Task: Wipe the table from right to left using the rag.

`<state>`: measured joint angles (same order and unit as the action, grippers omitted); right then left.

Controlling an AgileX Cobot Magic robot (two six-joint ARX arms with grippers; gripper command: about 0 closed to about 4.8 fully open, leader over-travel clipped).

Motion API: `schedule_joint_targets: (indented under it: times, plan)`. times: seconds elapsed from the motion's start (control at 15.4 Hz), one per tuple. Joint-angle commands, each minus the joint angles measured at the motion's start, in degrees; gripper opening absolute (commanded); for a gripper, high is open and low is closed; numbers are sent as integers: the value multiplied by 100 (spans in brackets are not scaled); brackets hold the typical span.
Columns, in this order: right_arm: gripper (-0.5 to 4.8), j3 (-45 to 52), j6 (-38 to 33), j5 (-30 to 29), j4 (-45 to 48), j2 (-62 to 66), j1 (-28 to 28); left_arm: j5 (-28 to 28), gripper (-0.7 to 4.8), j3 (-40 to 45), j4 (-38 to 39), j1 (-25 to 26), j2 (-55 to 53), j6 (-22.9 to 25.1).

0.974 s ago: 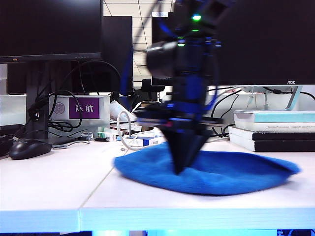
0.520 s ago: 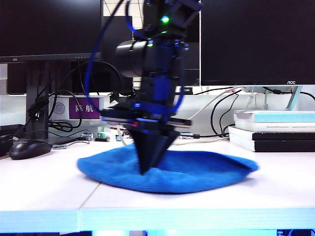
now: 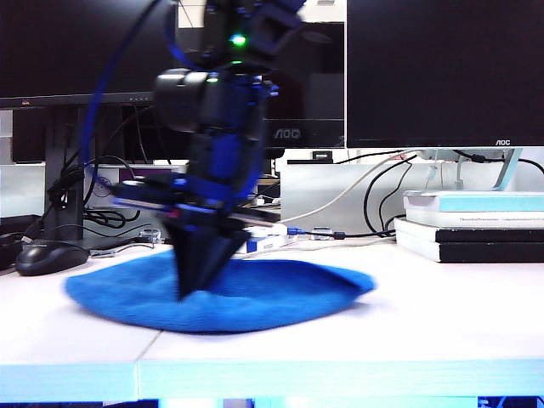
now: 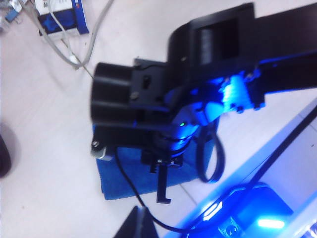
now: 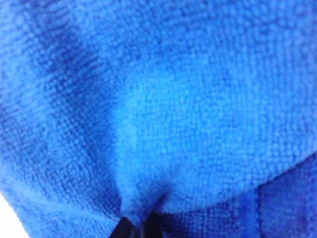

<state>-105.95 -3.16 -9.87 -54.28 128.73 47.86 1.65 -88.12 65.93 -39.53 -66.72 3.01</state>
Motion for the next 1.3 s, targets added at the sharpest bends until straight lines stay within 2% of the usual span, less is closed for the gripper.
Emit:
schedule_joint_targets:
  times: [0.06, 0.26, 0.45, 0.58, 1.3]
  plan:
    - [-6, -358, 20, -190, 28, 498, 245, 372, -5, -42, 315, -2, 61, -94]
    - [-6, -824, 11, -214, 46, 778, 437, 933, -5, -44, 697, 52, 127, -374]
    - [-6, -944, -31, -275, 225, 909, 560, 905, -5, -46, 1034, 636, 315, -651]
    - [-6, -944, -90, -278, 313, 955, 610, 866, -5, -50, 1080, 975, 459, -645]
    - [-6, -944, -398, -415, 916, 1102, 920, 861, -5, -111, 1202, 1047, 601, -645]
